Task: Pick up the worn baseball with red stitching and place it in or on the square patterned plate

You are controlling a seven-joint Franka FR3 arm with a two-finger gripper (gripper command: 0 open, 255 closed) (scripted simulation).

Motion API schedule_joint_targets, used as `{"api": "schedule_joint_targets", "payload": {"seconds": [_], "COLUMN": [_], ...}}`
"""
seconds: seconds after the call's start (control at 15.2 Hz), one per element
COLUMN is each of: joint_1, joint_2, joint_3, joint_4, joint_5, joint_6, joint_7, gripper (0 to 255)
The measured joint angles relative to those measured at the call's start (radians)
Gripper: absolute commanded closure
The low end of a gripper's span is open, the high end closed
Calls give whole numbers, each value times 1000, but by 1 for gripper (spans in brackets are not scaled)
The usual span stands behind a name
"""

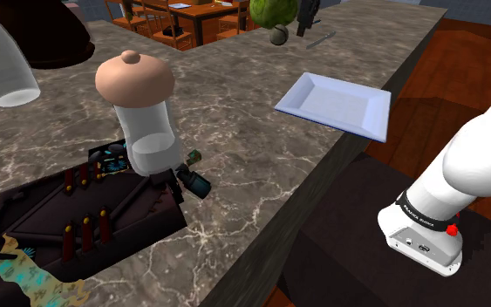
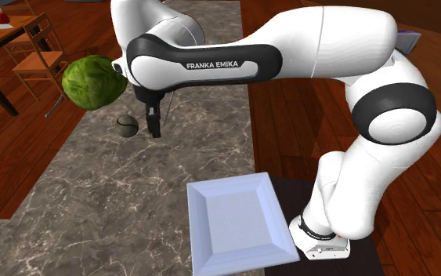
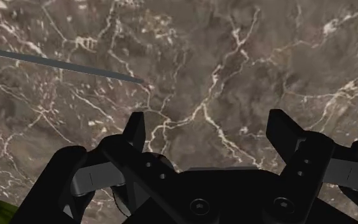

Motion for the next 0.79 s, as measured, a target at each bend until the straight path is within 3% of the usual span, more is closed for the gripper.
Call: {"api": "schedule_joint_targets", "payload": {"seconds": [0.53, 0.79], "joint_1": [-45, -48], "joint_2": [331, 360], "joint_3": [-24, -22], "joint_4": [433, 431], "joint_5": [118, 128], "joint_6": [-75, -42], "joint_7": [-119, -127], "gripper": [0, 0]}}
